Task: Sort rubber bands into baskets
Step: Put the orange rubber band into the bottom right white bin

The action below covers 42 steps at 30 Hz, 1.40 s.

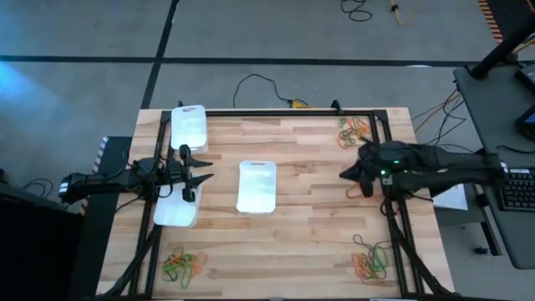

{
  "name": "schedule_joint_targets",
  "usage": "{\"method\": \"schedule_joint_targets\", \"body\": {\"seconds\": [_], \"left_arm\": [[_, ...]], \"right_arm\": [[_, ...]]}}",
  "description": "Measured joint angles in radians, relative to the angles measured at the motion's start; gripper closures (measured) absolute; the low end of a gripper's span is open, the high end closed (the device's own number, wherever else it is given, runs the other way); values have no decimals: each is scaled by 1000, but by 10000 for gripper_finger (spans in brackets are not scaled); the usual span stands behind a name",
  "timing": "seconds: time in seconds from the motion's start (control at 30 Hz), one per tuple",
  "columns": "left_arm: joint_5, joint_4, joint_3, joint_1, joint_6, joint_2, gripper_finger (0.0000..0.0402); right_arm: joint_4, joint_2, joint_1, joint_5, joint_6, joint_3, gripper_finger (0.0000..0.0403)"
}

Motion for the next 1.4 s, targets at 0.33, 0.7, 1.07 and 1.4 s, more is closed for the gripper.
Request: {"method": "schedule_joint_targets", "body": {"seconds": [0.33,0.7,1.07,1.4], "left_arm": [[0,0,0,0,0,1,248],[0,1,0,0,0,1,248],[0,1,0,0,0,1,248],[0,1,0,0,0,1,248]], "right_arm": [[-278,269,0,-260,-2,40,378],[-335,532,-10,-41,538,39,261],[-303,748,-91,66,1088,41,281],[-306,759,-93,94,1204,50,345]]}}
